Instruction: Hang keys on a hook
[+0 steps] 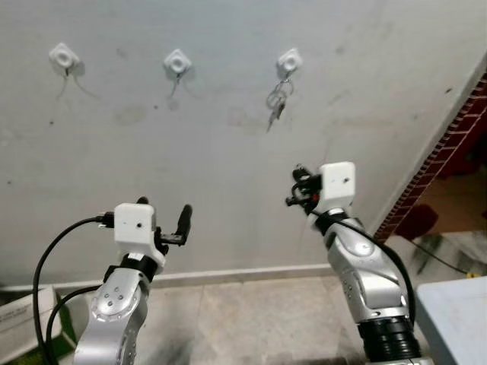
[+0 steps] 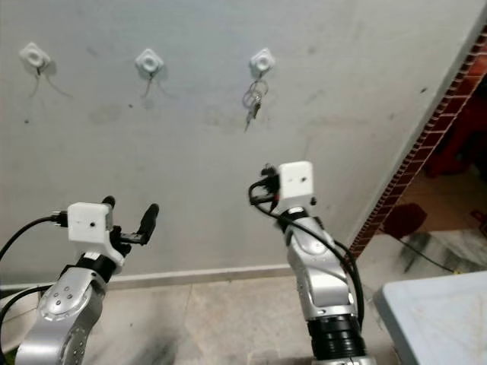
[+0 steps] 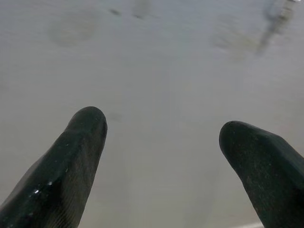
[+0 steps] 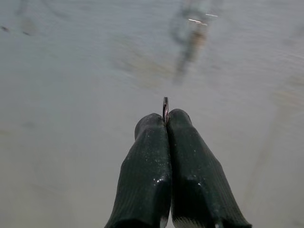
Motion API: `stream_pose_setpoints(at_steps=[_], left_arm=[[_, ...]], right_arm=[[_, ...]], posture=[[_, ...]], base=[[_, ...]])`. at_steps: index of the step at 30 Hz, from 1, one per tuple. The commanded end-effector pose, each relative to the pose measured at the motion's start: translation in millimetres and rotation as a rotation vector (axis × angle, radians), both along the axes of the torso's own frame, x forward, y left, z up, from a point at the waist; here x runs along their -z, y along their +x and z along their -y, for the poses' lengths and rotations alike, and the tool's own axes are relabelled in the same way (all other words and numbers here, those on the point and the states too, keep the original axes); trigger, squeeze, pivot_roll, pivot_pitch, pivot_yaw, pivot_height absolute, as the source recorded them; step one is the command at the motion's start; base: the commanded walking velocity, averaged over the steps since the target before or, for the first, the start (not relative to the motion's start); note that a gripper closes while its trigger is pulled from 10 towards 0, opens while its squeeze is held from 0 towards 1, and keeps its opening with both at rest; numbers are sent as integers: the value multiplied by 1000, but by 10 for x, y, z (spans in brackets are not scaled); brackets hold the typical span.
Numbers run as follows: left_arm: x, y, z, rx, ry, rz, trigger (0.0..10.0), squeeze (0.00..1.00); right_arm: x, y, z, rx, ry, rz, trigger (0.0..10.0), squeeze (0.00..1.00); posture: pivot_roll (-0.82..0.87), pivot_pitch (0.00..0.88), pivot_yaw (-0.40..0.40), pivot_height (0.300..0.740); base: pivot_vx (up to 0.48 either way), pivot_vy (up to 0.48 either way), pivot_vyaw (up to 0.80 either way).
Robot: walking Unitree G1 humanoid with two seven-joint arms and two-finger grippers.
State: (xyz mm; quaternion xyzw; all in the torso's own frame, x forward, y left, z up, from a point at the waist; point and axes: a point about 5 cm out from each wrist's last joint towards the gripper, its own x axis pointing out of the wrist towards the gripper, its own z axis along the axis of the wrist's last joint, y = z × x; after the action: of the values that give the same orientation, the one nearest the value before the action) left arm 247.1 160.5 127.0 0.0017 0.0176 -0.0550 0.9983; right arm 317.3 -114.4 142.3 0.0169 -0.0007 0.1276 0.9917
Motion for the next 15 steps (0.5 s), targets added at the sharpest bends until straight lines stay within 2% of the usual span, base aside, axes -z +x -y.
stream_pose_setpoints(at_steps=[1,12,15], left_arm=[[-3,-12,-68,-22,16,-2,10000,0],[6,-13,-49,-7,18,-4,10000,0],[-1,-20,-15,8,2,3,10000,0]], right_arm=[[-61,9,-94,-33,4,23,10000,0],[-55,17,-85,-30,1,26,10000,0],[-54,18,-88,-31,2,27,10000,0]], posture=[[192,0,-34,740],[198,0,-34,740],[201,0,-34,740]], base=[[292,379,0],[310,366,0],[240,208,0]])
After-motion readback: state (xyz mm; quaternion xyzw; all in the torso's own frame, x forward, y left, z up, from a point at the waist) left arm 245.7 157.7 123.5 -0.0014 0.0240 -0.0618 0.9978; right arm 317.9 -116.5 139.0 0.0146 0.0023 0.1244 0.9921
